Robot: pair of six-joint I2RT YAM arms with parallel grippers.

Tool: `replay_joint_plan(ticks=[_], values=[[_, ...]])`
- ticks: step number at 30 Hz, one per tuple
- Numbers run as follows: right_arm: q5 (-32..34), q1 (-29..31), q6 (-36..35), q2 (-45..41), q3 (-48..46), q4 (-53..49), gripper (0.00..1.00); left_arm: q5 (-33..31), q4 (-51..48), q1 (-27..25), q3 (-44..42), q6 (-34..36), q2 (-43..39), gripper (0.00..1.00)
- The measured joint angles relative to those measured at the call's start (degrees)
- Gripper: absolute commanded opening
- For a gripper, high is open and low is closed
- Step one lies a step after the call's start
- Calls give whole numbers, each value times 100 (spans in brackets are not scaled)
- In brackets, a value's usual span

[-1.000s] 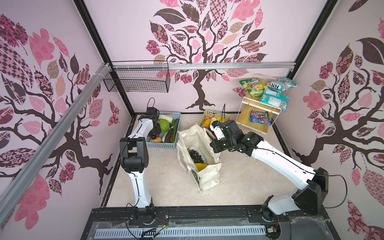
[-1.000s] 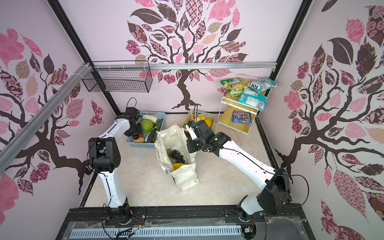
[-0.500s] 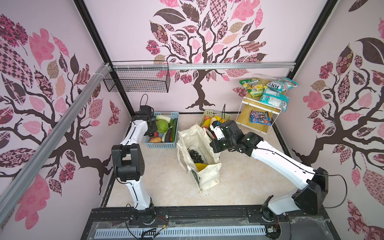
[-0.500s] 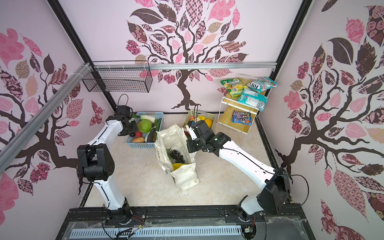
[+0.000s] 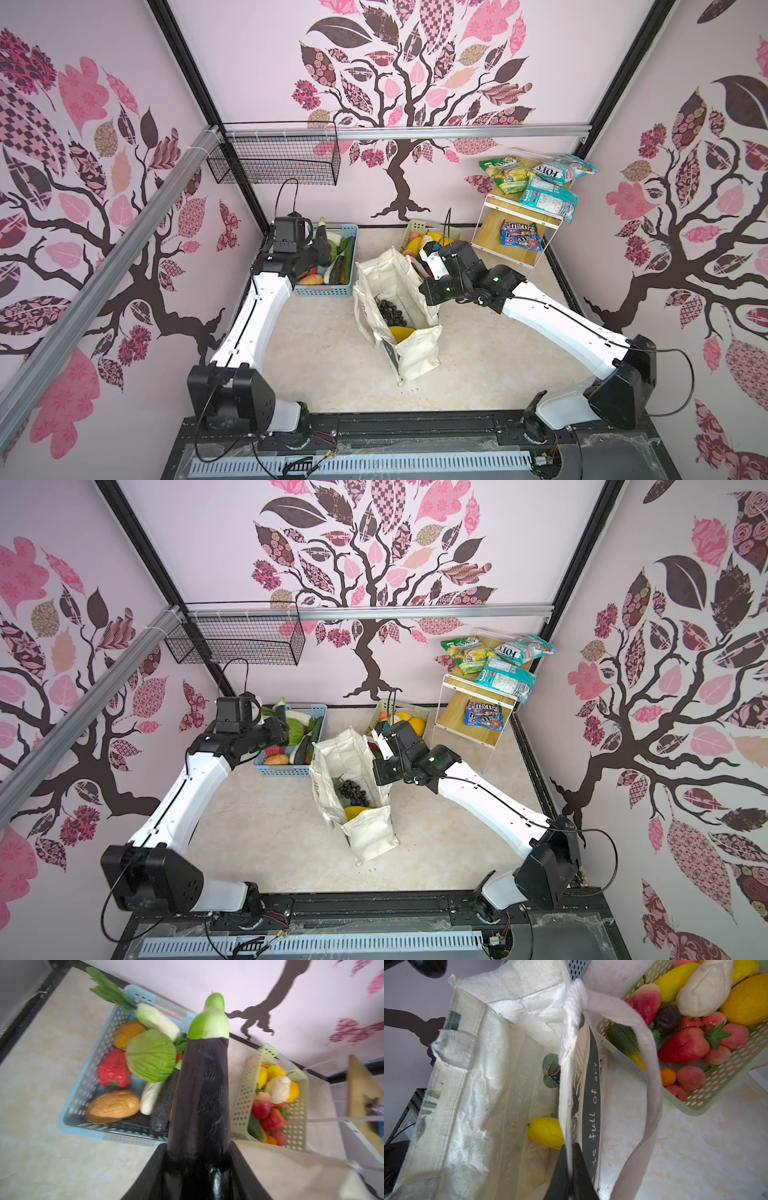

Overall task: Place the food into the grocery bag and tie it
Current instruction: 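Lift the purple eggplant from the blue basket over the bag with the left gripper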

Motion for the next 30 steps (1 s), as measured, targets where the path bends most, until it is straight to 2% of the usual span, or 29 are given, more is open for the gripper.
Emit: replay_joint_plan(ticks=[7, 12, 21, 30], values=[[61, 0, 57, 0, -44, 63, 0, 481, 378, -918, -660, -533, -885, 43], [63, 0, 81, 0, -61, 90, 0, 511, 551, -1652, -837, -811, -1349, 43], [109, 0, 146, 0, -61, 90, 0, -15, 527, -3047, -1331, -1047, -1652, 43], [122, 0, 232, 2, -61, 92, 0, -643, 437, -3775, -1799, -1421, -1528, 43]])
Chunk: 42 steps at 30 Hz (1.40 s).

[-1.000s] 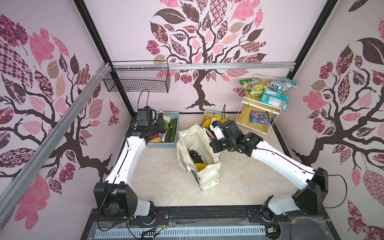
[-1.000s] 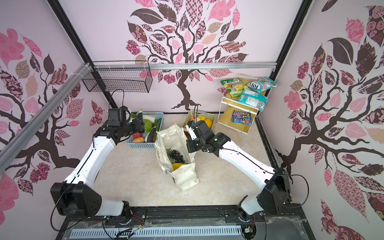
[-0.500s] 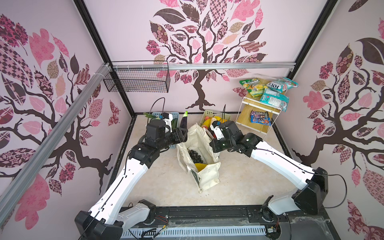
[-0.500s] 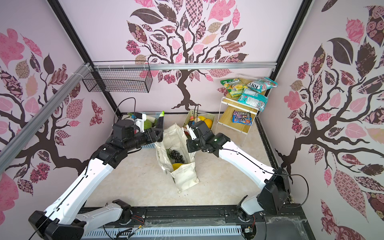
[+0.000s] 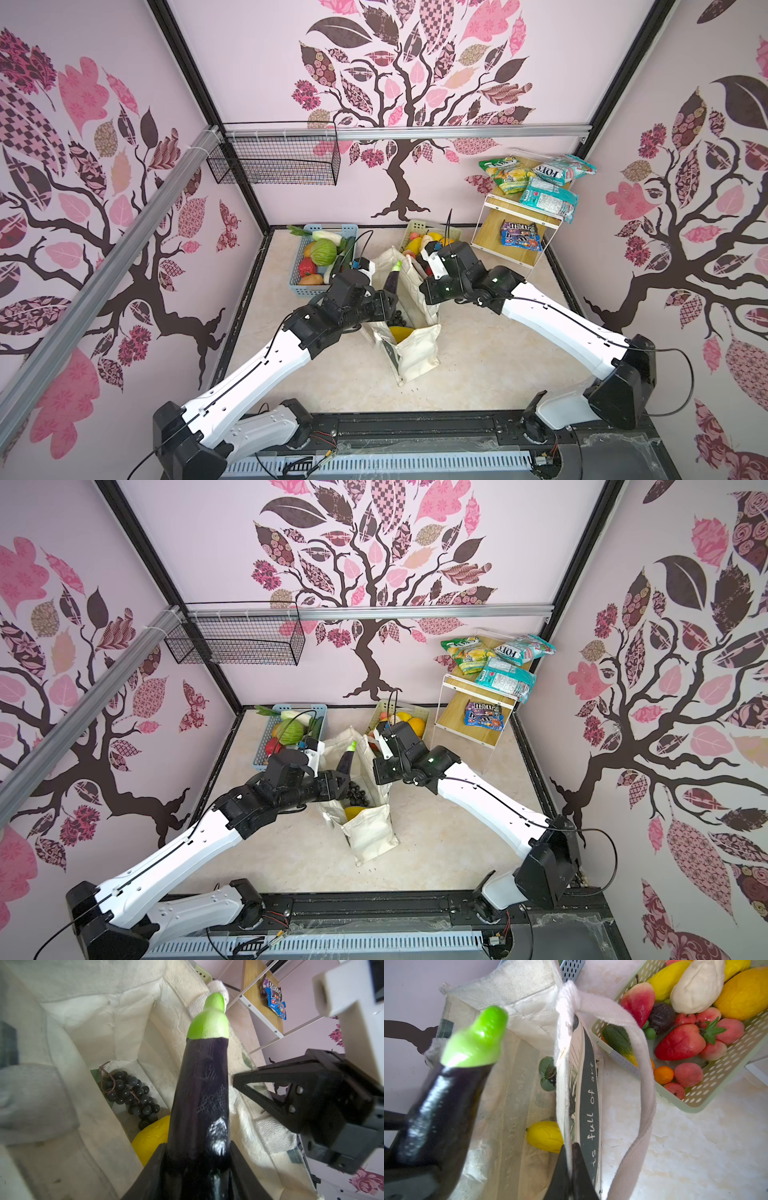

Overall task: Place the food into the grocery bag and tie it
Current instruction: 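Lift the purple eggplant from the blue basket over the bag with the left gripper, then lower the eggplant into the bag and open the left gripper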

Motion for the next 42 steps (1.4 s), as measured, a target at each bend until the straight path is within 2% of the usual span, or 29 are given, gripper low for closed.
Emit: replay_joint_plan(ticks=[3, 12, 26, 30, 34, 37, 42], values=[[2, 0, 24, 0, 0, 4, 0, -149, 4, -146, -74, -107, 103, 43], [9, 0, 162, -2, -98, 203, 0, -468, -59, -157, -326, -258, 321, 43], [-179, 4, 376, -229, -671, 831, 0, -660, 144, -157, -538, -476, 1215, 45], [-223, 9, 396, -269, -726, 927, 0, -713, 212, -155, -636, -535, 1541, 51], [-256, 11, 411, -271, -782, 994, 0, -675, 260, -157, -638, -522, 1687, 64], [-258, 11, 409, -271, -833, 1051, 0, -568, 267, -157, -608, -431, 1676, 70], [-251, 11, 411, -280, -874, 1147, 0, -527, -118, -160, -179, -225, 1644, 73]])
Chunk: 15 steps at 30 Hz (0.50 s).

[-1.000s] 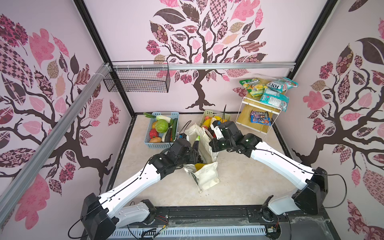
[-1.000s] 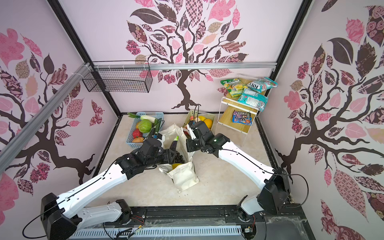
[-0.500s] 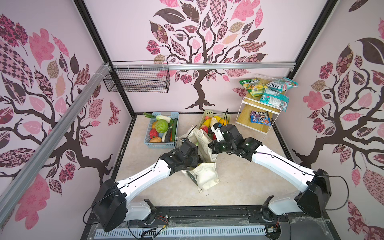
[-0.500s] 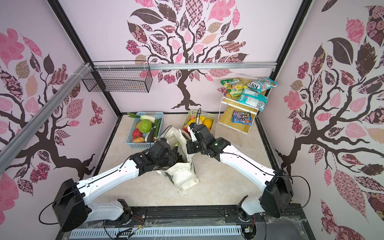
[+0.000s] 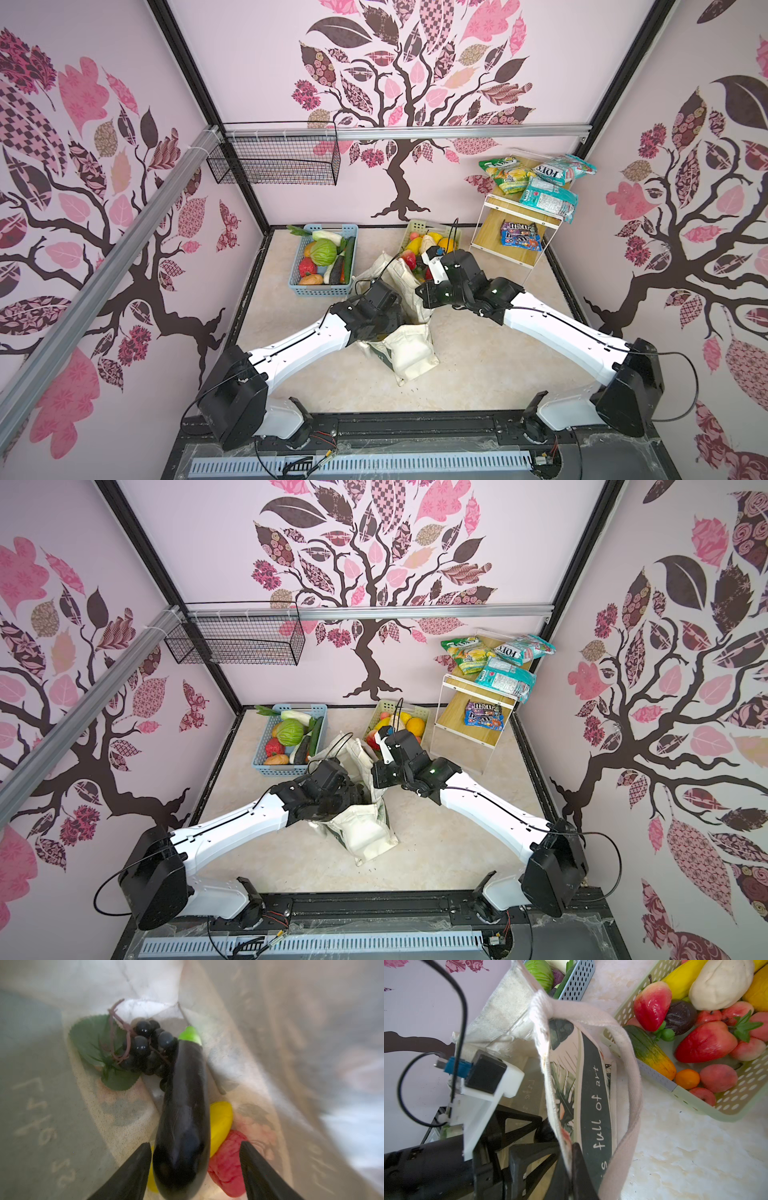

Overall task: Place the food into the grocery bag and tie it
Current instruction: 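Lower the eggplant into the bag and open the left gripper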

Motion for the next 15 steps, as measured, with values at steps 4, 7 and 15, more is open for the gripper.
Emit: replay_joint_plan(ticks=[4, 7, 15], values=[[42, -2, 0, 0, -59, 17, 0, 0, -282, 9, 428, 197, -179, 73], [83, -2, 0, -2, -85, 11, 0, 22, -459, 39, 721, 326, -315, 73], [192, -42, 2, -4, -101, -4, 0, 352, -686, 542, 975, 505, -678, 72]])
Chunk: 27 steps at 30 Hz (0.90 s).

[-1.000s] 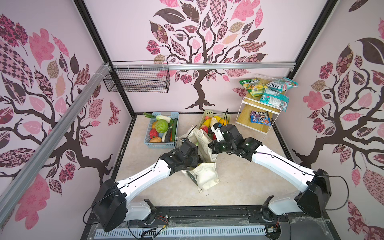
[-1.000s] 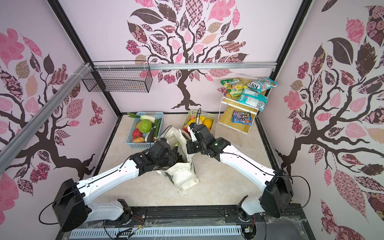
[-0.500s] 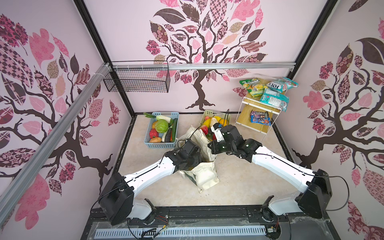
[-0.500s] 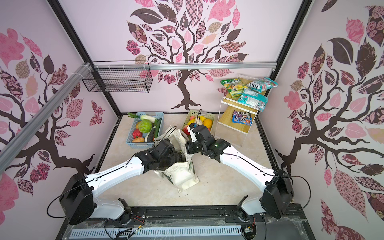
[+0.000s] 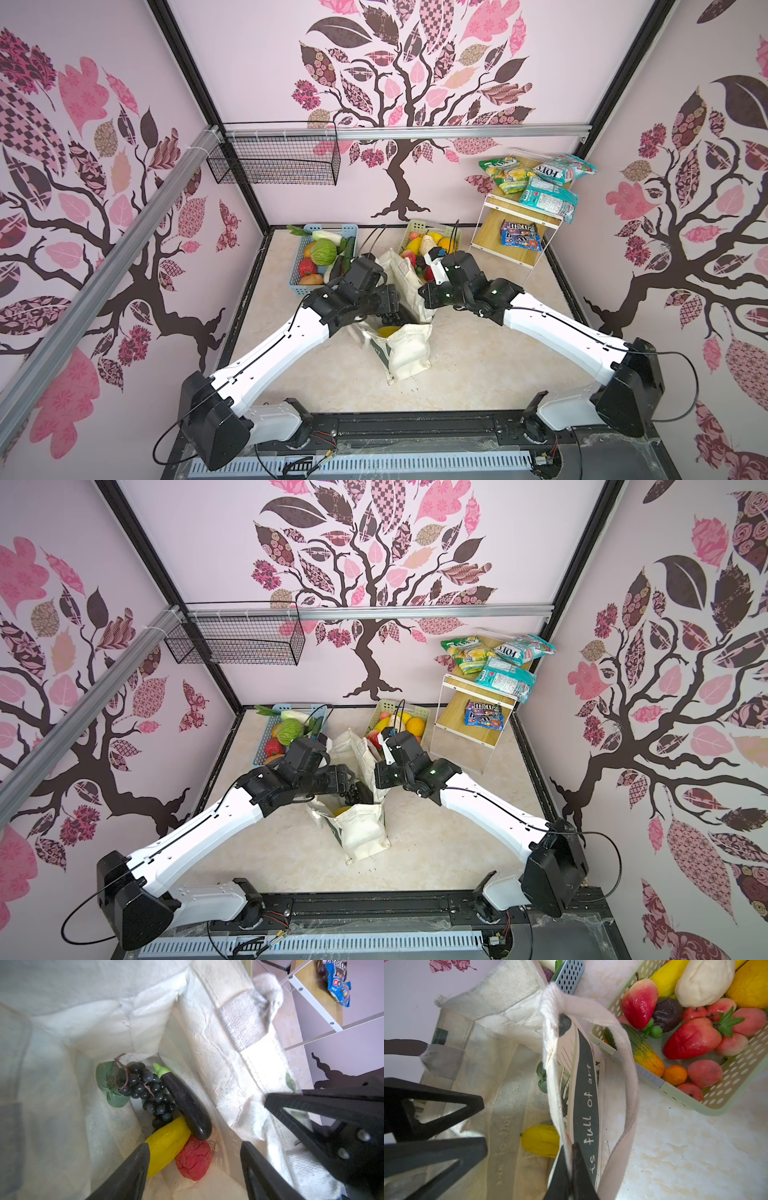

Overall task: Place the food into the grocery bag and tie it
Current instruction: 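Lower the eggplant into the bag and open the left gripper, then move the left gripper back over the blue basket above the green cabbage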

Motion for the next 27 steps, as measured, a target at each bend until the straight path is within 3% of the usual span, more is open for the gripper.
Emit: replay_joint_plan(ticks=[5, 11, 16, 27], values=[[28, -15, -2, -50, 0, -52, 0, -46, -157, 247, 238, 136, -120, 72], [61, -31, -4, -92, 0, -133, 0, -837, -400, 516, 914, 435, -129, 72], [92, -31, -9, -111, 2, -188, 0, -1335, -424, 1034, 1093, 623, -7, 72], [105, -31, -72, -155, 20, -284, 0, -1886, -234, 2203, 1200, 1003, 1161, 84]])
